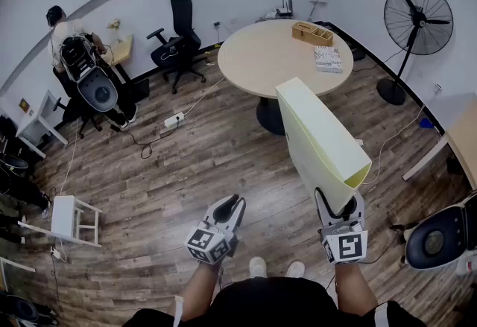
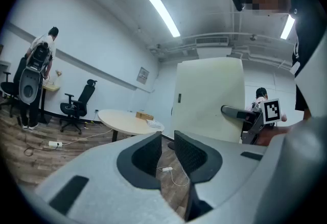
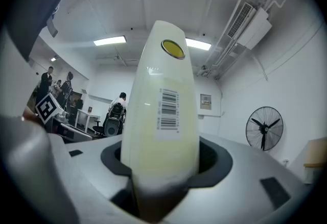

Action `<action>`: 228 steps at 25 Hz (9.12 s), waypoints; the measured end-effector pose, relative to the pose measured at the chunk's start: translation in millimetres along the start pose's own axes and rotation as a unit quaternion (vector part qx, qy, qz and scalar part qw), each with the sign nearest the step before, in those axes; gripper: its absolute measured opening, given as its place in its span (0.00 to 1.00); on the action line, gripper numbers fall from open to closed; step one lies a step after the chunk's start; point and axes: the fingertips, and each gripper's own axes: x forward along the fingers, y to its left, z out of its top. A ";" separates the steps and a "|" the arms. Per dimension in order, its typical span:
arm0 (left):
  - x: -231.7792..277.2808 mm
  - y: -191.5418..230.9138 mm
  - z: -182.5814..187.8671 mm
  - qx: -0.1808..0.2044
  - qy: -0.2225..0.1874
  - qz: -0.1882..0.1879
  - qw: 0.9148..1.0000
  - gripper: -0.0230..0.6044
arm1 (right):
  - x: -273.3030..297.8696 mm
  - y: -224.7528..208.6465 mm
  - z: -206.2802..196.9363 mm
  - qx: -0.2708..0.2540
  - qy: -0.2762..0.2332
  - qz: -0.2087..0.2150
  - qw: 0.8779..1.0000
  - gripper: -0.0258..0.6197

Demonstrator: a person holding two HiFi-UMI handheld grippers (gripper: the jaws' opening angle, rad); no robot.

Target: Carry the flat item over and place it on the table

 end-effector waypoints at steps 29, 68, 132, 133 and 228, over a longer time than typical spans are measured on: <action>7.0 77.4 30.4 0.062 -0.010 -0.016 0.998 0.14 | 64.8 32.4 -4.7 0.028 -0.024 -0.050 0.998 0.45; 293.8 210.0 95.1 0.098 0.009 0.046 0.994 0.05 | 355.9 -155.4 -57.5 0.058 -0.044 -0.012 0.997 0.46; 636.4 477.8 178.5 0.109 0.040 -0.035 0.993 0.05 | 743.4 -262.8 -149.6 0.192 0.009 -0.009 0.981 0.45; 641.0 476.9 178.7 0.109 0.040 -0.032 0.993 0.05 | 746.7 -266.5 -153.3 0.212 0.010 -0.001 0.977 0.45; 679.6 473.9 143.4 0.077 0.077 -0.007 0.994 0.05 | 761.3 -292.0 -238.9 0.114 0.220 -0.053 0.967 0.04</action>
